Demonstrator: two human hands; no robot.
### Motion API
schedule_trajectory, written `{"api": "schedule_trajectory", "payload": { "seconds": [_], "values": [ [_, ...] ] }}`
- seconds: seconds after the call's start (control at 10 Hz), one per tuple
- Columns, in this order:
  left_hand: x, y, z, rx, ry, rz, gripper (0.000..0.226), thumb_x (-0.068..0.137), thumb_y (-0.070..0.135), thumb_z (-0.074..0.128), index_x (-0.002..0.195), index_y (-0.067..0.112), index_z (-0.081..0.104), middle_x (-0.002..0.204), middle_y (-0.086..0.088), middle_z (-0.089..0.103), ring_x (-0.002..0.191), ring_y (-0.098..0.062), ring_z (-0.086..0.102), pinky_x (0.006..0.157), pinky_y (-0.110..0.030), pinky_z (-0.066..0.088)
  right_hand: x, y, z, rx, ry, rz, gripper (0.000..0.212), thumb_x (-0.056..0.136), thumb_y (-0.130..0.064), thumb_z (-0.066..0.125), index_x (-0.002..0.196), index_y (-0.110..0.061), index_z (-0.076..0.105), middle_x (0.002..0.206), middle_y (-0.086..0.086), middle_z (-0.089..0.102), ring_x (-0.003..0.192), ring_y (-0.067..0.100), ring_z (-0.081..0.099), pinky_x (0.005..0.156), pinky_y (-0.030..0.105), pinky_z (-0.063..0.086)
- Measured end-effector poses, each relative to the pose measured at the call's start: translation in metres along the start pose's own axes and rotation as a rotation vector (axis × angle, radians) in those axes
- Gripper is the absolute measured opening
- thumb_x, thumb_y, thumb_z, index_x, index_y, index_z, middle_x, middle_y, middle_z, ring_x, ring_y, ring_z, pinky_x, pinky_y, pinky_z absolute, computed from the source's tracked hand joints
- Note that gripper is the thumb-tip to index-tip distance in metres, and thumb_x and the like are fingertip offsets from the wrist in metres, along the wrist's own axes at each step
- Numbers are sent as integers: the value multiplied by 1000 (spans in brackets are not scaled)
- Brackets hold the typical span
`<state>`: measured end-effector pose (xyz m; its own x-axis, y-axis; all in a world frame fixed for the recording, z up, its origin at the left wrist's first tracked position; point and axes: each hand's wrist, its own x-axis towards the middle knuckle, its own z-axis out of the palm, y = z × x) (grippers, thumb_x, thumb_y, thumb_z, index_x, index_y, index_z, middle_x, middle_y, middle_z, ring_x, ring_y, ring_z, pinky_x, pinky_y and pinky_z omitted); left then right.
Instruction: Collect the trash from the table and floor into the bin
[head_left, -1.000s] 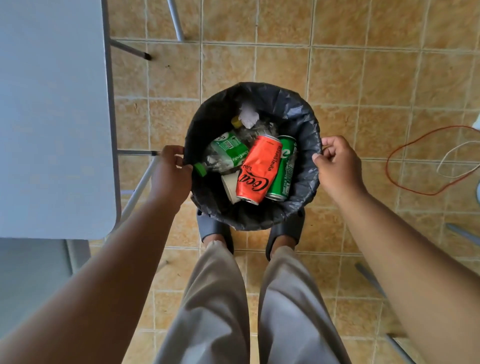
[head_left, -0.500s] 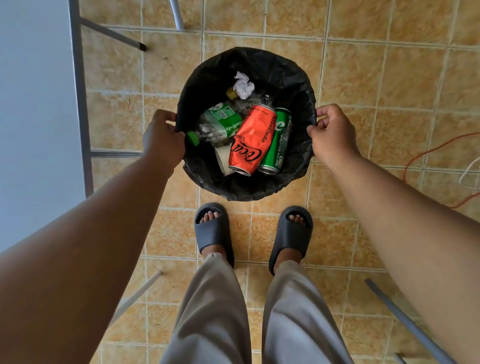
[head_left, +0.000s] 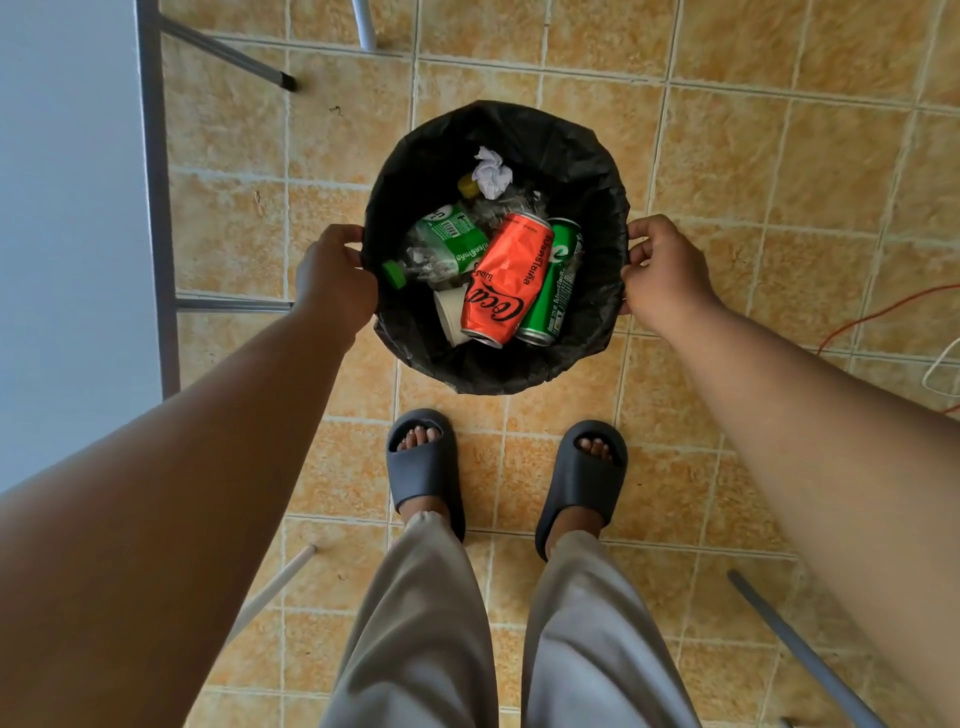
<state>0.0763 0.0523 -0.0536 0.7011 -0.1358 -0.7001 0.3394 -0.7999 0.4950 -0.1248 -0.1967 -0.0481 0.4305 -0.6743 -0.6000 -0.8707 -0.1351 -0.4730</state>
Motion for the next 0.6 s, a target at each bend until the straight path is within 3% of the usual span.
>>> {"api": "schedule_trajectory", "payload": {
  "seconds": [0.1,0.2,0.3,0.4,0.5,0.6],
  "values": [
    [0,-2,0,21,24,34,52,77,-7,53,118,25,60,97,-1,65,90,-28,68,71,-49,60,-2,0,3,-8,-7,-9,36,89,0,51,118,-21,54,88,0,57,87,30,65,74,51,58],
    [-1,-2,0,85,49,80,56,79,-3,53,126,27,59,115,-3,61,98,-26,65,77,-44,59,-4,1,5,-22,-5,-25,38,90,0,52,123,-19,53,85,-7,53,88,29,65,75,50,59],
    [-2,-1,1,104,52,110,59,82,2,57,135,28,54,125,-3,57,104,-25,62,64,-30,54,-7,0,5,-30,-8,-33,39,90,0,52,125,-17,53,86,-5,53,89,29,65,75,50,58],
    [-5,2,1,124,55,108,62,85,7,61,143,25,46,134,-3,53,111,-25,57,63,-22,48,-11,0,4,-66,-12,-44,42,92,-3,55,132,-16,51,98,3,59,94,30,64,81,46,57],
    [-20,14,-7,265,61,117,62,87,14,63,145,21,43,139,-7,48,115,-29,55,80,-31,49,-23,-9,-5,-199,6,-98,46,93,-11,59,137,-15,48,112,9,61,102,30,60,82,36,50],
    [-40,32,-13,381,23,225,55,91,24,61,143,20,43,138,-10,45,115,-30,53,81,-30,41,-36,-17,-21,-280,23,-120,47,93,-15,59,139,-13,47,125,12,58,113,33,55,90,40,48]
  ]
}}
